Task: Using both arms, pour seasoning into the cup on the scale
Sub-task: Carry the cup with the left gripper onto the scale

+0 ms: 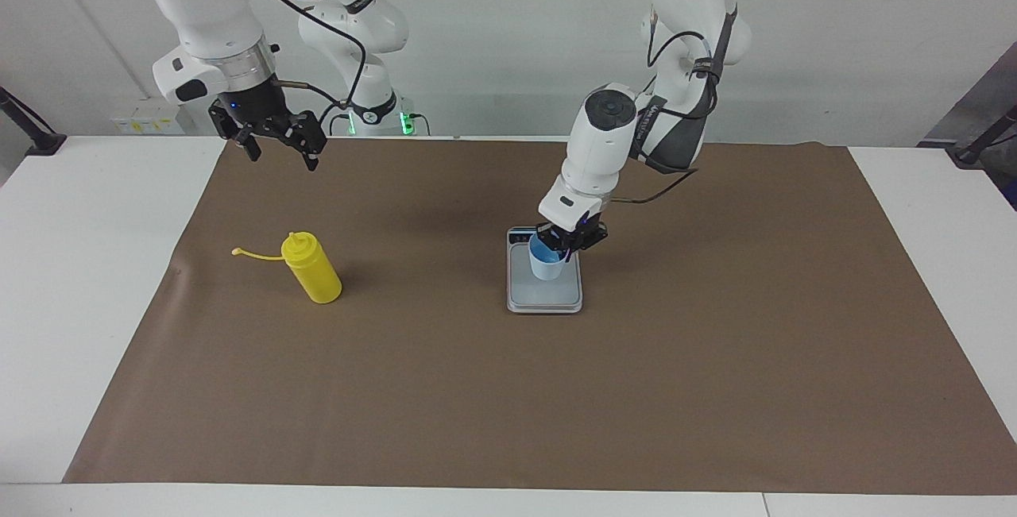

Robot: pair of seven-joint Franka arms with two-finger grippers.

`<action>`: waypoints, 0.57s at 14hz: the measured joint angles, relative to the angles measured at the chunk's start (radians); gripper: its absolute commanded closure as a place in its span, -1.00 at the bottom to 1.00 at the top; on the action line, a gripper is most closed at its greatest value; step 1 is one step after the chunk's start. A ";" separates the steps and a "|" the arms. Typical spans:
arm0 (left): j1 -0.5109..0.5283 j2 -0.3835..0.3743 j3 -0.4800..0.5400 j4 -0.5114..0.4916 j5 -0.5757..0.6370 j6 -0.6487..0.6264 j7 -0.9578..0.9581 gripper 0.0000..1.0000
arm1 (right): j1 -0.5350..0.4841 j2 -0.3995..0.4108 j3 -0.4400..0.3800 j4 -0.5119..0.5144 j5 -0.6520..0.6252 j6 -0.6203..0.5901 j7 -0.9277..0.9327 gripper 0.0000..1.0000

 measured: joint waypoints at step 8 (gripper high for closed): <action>-0.022 0.000 0.003 -0.052 0.010 0.073 -0.025 0.90 | 0.000 0.000 0.000 0.000 0.000 0.000 0.000 -1.00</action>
